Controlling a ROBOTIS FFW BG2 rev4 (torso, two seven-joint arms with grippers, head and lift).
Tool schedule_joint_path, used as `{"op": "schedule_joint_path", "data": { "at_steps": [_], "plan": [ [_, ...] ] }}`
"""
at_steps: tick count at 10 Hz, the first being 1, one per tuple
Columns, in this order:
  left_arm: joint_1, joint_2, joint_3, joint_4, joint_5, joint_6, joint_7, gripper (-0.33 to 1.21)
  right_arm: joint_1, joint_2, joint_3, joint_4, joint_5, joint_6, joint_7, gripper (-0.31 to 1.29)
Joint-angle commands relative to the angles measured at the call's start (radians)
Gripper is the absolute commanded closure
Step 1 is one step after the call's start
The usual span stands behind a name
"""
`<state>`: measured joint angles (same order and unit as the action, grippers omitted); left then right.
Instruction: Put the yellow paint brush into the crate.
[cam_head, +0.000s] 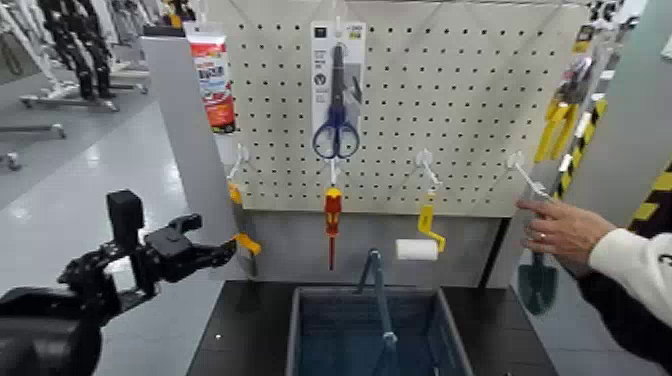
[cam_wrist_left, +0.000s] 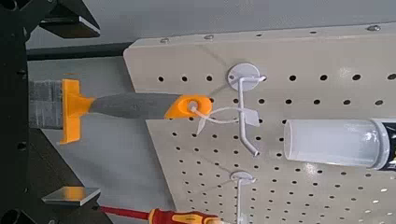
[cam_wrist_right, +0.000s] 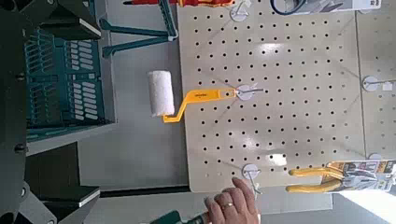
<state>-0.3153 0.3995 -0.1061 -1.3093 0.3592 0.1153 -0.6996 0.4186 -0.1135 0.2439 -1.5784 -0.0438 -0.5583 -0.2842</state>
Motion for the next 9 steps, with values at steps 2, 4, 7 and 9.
{"op": "schedule_joint_path", "data": {
  "at_steps": [2, 4, 7, 9],
  "plan": [
    [-0.090, 0.001, -0.075, 0.104, 0.023, -0.043, -0.021, 0.11, 0.000, 0.000, 0.000, -0.002, -0.001, 0.001, 0.000, 0.13],
    [-0.131, -0.005, -0.107, 0.159, 0.030, -0.065, -0.034, 0.11, -0.001, 0.000, 0.000, -0.002, -0.001, 0.005, 0.002, 0.13],
    [-0.194, -0.019, -0.161, 0.229, 0.041, -0.094, -0.054, 0.11, 0.000, 0.002, 0.000, -0.003, -0.001, 0.008, 0.005, 0.13],
    [-0.226, -0.022, -0.196, 0.274, 0.061, -0.115, -0.054, 0.12, -0.001, 0.002, 0.003, -0.002, -0.001, 0.008, 0.007, 0.13]
  ]
}}
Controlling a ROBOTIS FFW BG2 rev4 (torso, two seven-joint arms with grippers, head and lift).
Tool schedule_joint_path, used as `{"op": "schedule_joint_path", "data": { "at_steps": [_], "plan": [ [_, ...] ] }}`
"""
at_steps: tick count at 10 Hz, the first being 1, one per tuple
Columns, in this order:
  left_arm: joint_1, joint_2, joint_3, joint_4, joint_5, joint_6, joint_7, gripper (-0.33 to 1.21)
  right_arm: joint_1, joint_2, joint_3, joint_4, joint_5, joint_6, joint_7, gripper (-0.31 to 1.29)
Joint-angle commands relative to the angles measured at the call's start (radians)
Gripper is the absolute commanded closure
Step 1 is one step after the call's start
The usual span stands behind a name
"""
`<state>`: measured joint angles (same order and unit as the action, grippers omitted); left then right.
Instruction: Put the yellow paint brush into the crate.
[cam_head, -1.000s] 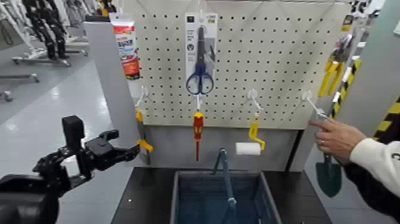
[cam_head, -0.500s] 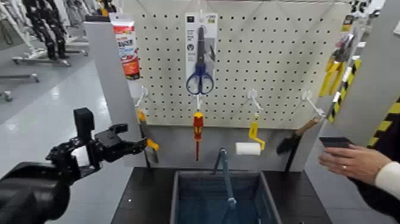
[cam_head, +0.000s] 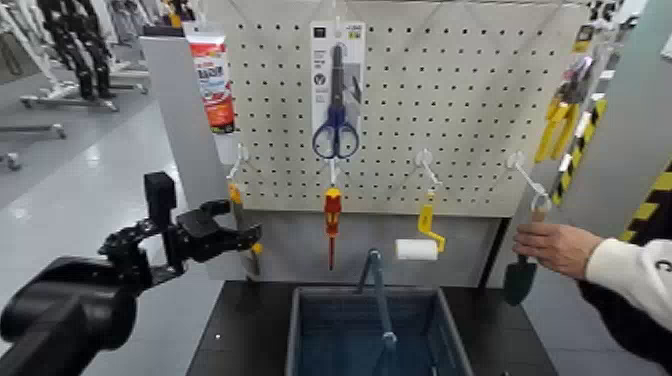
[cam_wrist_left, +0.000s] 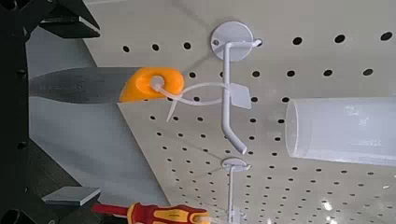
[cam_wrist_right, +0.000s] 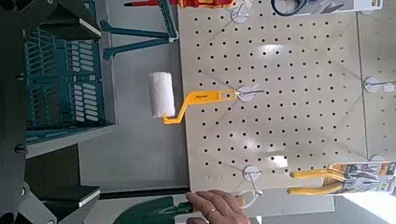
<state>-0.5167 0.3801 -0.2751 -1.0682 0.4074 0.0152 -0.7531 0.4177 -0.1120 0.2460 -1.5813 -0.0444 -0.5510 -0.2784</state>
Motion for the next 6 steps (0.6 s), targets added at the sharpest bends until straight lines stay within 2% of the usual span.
{"op": "schedule_joint_path", "data": {
  "at_steps": [1, 3, 4, 5, 6],
  "plan": [
    [-0.040, -0.003, -0.039, 0.048, 0.011, -0.017, -0.002, 0.20, 0.000, 0.002, 0.002, 0.001, 0.000, 0.000, 0.001, 0.13],
    [-0.049, -0.004, -0.047, 0.057, 0.011, 0.002, 0.000, 0.71, 0.000, 0.002, 0.002, 0.001, 0.000, 0.000, 0.001, 0.13],
    [-0.051, -0.004, -0.047, 0.057, 0.008, 0.020, 0.003, 0.81, 0.000, 0.002, 0.002, 0.000, 0.000, 0.000, 0.001, 0.13],
    [-0.051, -0.004, -0.047, 0.057, 0.007, 0.019, 0.008, 1.07, 0.000, 0.002, 0.002, 0.000, 0.000, 0.000, 0.001, 0.13],
    [-0.049, -0.006, -0.044, 0.056, 0.008, 0.017, 0.012, 1.12, 0.001, 0.002, 0.001, -0.002, 0.000, 0.000, 0.001, 0.13]
  ]
}}
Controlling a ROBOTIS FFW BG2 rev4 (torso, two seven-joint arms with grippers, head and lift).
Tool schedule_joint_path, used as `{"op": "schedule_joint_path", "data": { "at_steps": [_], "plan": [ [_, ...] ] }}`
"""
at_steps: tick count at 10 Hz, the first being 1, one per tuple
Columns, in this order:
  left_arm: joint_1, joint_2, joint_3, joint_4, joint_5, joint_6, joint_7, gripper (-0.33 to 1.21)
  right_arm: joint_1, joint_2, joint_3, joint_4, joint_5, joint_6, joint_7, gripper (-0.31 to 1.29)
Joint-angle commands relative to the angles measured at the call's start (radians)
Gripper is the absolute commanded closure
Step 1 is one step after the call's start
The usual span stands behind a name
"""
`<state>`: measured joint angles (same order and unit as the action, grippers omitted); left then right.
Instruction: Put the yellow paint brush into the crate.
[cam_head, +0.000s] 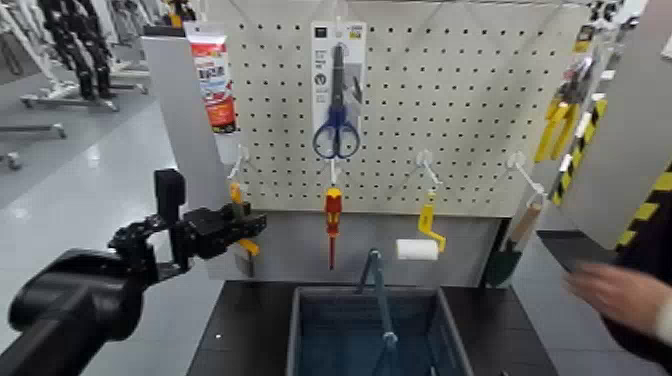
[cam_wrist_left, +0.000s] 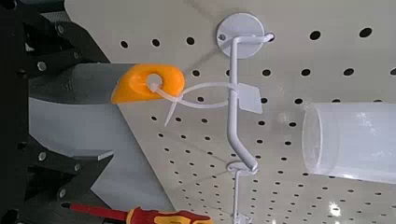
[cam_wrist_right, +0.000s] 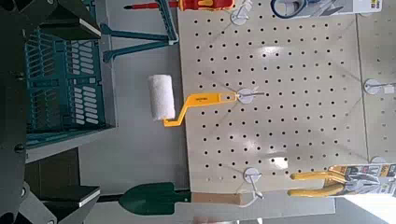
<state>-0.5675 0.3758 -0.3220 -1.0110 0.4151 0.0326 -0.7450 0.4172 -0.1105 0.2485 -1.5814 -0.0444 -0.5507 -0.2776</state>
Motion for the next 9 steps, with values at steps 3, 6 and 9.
{"op": "schedule_joint_path", "data": {
  "at_steps": [3, 6, 9],
  "plan": [
    [0.008, -0.001, 0.009, -0.012, -0.001, -0.005, 0.009, 1.12, 0.003, 0.000, -0.005, -0.003, 0.001, 0.000, 0.000, 0.13],
    [0.021, -0.003, 0.015, -0.035, -0.001, -0.006, 0.009, 1.12, 0.003, 0.000, -0.006, -0.003, 0.000, 0.000, 0.000, 0.13],
    [0.058, -0.005, 0.040, -0.101, -0.004, 0.017, 0.009, 1.12, 0.005, 0.002, -0.008, -0.002, 0.000, -0.002, 0.000, 0.13]
  ]
}}
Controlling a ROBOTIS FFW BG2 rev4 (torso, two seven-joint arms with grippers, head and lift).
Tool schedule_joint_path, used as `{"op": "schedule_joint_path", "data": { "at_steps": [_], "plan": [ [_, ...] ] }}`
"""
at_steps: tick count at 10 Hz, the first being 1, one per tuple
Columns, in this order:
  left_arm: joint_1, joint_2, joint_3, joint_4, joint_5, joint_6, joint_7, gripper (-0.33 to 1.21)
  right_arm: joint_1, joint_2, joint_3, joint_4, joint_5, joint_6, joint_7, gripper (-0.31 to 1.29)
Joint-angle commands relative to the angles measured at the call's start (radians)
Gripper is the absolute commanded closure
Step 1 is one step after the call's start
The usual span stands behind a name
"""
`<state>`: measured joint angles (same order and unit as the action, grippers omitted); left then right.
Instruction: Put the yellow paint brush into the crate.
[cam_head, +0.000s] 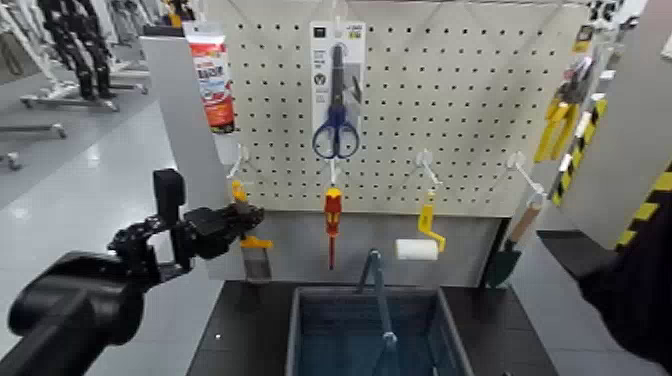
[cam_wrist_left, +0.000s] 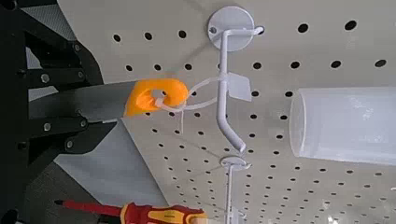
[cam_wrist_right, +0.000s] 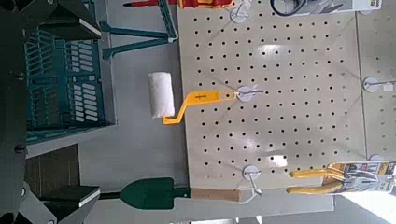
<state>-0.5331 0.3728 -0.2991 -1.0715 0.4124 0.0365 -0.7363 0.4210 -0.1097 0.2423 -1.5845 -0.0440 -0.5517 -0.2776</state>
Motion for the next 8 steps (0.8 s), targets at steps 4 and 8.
{"op": "schedule_joint_path", "data": {
  "at_steps": [4, 8],
  "plan": [
    [0.133, -0.023, 0.086, -0.225, 0.000, 0.071, 0.008, 1.12, 0.001, -0.001, -0.003, 0.001, 0.000, -0.001, 0.000, 0.13],
    [0.219, -0.051, 0.144, -0.374, -0.004, 0.117, 0.035, 1.12, -0.001, -0.002, -0.003, 0.005, -0.002, -0.002, 0.000, 0.13]
  ]
}}
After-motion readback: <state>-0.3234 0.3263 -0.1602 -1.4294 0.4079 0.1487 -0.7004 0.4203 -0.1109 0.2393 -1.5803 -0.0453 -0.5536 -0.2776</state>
